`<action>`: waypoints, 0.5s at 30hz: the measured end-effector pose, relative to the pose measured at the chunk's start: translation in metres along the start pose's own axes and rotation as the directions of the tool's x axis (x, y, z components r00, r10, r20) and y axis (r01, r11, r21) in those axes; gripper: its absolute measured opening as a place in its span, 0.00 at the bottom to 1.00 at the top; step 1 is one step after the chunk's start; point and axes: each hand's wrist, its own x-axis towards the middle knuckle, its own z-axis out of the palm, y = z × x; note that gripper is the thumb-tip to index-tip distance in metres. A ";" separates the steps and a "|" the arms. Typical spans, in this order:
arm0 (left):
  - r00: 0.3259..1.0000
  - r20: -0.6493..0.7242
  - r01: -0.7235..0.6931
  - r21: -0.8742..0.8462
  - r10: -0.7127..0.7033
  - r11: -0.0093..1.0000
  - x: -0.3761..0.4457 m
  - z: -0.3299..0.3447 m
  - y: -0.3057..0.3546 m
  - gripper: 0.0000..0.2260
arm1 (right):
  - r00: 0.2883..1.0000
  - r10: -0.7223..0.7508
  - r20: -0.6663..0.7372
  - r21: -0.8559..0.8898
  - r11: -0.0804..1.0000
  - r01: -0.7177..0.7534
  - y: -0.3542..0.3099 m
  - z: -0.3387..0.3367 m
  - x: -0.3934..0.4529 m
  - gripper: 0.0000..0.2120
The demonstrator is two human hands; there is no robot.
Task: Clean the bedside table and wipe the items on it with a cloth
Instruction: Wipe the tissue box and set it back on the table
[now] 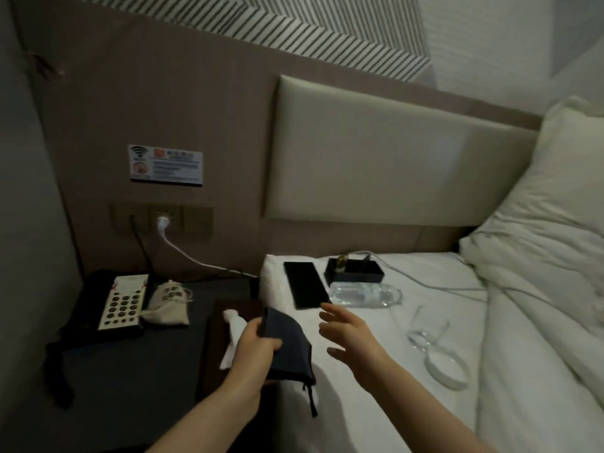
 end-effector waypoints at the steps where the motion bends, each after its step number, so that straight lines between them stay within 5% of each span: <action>1: 1.000 0.003 -0.005 0.004 0.005 1.000 -0.005 0.010 -0.003 0.20 | 1.000 0.008 -0.009 0.002 1.000 -0.008 0.002 -0.009 -0.007 0.23; 15: 0.989 0.116 0.090 -0.004 -0.089 0.996 -0.057 0.108 -0.046 0.16 | 0.959 0.166 -0.231 0.070 0.986 -0.154 0.044 -0.127 -0.059 0.17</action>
